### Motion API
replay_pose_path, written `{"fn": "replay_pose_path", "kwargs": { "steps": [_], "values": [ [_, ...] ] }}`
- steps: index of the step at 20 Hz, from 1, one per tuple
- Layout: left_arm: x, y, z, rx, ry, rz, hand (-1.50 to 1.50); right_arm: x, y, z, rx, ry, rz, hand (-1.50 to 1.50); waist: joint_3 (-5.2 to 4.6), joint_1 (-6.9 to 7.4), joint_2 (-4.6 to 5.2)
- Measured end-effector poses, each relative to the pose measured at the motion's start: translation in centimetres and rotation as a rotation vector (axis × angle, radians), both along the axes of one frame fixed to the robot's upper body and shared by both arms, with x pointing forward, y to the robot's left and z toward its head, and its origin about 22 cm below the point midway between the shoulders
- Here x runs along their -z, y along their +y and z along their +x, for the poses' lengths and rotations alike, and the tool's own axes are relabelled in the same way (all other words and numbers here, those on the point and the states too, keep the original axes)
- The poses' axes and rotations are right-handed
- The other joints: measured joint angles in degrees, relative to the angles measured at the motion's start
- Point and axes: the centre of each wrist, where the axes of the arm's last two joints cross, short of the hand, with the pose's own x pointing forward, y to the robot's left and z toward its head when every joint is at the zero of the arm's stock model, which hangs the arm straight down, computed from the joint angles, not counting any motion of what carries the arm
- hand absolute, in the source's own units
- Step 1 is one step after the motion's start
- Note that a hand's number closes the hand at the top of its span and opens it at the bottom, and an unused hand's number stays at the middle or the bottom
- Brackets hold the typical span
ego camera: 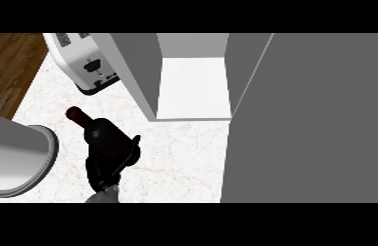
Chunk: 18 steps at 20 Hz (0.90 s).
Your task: Pick up the wine, place it into the cabinet and close the cabinet
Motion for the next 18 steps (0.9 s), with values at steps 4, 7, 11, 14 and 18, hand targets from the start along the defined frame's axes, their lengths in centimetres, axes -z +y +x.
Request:
{"fn": "replay_pose_path", "kwargs": {
  "steps": [4,7,11,14,18],
  "values": [
    [-0.1,-0.7,0.7,0.01,-0.017,0.003,1.5,0.0,0.0,0.0,-0.001,0.002,-0.004,-1.5,0.0,-0.02,-0.02],
    [-0.4,-1.5,1.4,0.015,-0.006,0.032,1.5,0.1,0.0,0.0,-0.007,0.002,-0.002,-1.5,0.03,0.04,-0.03],
    [-0.4,-1.4,1.5,0.03,-0.025,0.082,1.5,0.2,0.0,0.0,-0.005,0.004,-0.002,-1.5,0.03,0.19,-0.05],
    [0.1,0.7,0.4,0.133,-0.067,0.098,1.5,0.3,-0.1,0.0,0.001,-0.003,0.001,-1.5,0.03,0.16,-0.15],
    [0.1,3.7,-1.4,0.318,-0.148,0.102,1.5,0.5,-0.1,0.1,0.003,-0.013,0.004,-1.5,0.04,0.25,-0.28]
  ]
}}
